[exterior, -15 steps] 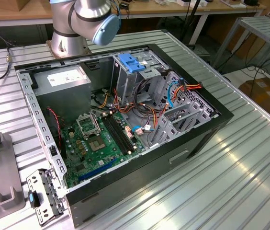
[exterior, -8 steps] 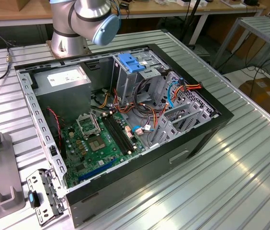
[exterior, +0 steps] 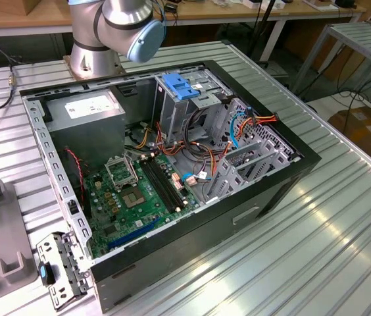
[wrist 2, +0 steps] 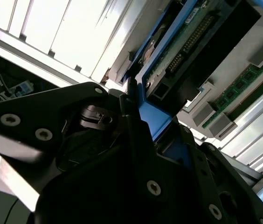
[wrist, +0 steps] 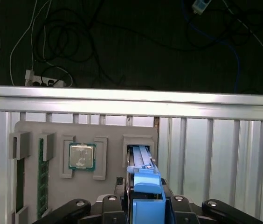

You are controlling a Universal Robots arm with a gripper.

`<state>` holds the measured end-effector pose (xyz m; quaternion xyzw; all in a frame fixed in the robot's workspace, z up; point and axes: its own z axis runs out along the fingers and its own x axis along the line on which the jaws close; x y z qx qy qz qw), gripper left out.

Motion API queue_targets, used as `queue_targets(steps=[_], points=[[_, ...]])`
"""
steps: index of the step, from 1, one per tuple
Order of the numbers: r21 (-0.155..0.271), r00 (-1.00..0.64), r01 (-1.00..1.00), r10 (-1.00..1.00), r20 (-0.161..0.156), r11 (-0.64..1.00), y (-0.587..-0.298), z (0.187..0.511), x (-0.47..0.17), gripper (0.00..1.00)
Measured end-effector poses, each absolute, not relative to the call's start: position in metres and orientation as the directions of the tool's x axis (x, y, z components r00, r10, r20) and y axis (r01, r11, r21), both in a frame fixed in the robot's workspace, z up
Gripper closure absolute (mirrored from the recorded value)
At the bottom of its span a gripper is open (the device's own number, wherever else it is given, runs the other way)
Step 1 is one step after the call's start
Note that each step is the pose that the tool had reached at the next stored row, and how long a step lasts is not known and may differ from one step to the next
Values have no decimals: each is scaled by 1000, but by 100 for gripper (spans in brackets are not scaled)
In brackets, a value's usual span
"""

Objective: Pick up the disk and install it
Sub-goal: 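Pick up the disk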

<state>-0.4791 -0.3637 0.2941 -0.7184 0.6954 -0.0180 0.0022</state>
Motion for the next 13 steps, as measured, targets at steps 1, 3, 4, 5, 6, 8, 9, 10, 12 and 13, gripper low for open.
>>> queue_targets(steps=[1,3,4,5,6,8,9,10,12,13], points=[[-28,32,-999,-999,23,-33,-364,294,-479,62],[-28,22,-999,-999,23,-23,-364,294,-479,62],[-28,12,-1000,-1000,23,-12,-364,294,-479,62],[-28,5,-1000,-1000,23,-5,-364,294,-479,62],[-28,2,-1000,-1000,23,-3,-364,294,-479,62],[-28,2,-1000,-1000,23,-3,-364,294,-479,62],[-28,2,-1000,-1000,23,-3,-364,294,-479,62],[-28,2,-1000,-1000,23,-2,-364,294,-479,62],[-28,1,-1000,-1000,23,-2,-364,294,-479,63],[-28,1,-1000,-1000,23,-2,-364,294,-479,63]])
